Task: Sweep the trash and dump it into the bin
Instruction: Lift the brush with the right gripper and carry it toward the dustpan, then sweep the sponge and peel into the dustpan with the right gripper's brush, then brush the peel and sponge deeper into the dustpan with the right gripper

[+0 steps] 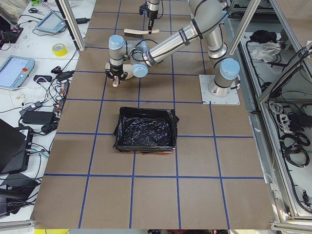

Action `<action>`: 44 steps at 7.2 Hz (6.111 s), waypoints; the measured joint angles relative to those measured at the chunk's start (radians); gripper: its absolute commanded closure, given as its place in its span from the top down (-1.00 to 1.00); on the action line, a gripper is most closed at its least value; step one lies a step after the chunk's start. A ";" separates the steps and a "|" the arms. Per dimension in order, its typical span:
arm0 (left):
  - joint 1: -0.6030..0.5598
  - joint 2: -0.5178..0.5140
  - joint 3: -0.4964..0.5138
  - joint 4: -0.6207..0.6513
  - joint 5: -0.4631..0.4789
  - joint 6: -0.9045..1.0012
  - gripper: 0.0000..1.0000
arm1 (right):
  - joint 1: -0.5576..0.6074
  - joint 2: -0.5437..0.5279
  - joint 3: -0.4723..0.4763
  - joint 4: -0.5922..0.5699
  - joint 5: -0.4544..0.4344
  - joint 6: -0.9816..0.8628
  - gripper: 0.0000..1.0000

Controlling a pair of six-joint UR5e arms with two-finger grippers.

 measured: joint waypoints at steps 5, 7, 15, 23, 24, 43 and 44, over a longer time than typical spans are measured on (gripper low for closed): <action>0.001 -0.006 0.000 0.000 0.000 0.000 -1.00 | 0.126 0.150 -0.120 -0.045 0.005 0.166 -1.00; 0.001 -0.006 0.000 0.000 0.000 0.001 -1.00 | 0.180 0.217 -0.207 -0.054 0.008 0.254 -1.00; 0.000 -0.005 0.000 0.000 0.000 0.002 -1.00 | 0.340 0.385 -0.520 -0.047 0.077 0.565 -1.00; 0.064 0.183 -0.181 -0.002 -0.009 0.069 -1.00 | 0.183 0.223 -0.479 0.279 -0.006 0.105 -1.00; 0.093 0.233 -0.243 -0.001 -0.013 0.091 -1.00 | 0.168 0.203 -0.430 0.265 -0.006 0.070 -1.00; 0.005 0.074 -0.152 0.080 0.017 -0.051 -1.00 | 0.183 0.274 -0.503 0.209 0.122 0.144 -1.00; 0.005 0.074 -0.152 0.081 0.015 -0.052 -1.00 | 0.168 0.252 -0.508 0.282 0.064 0.060 -1.00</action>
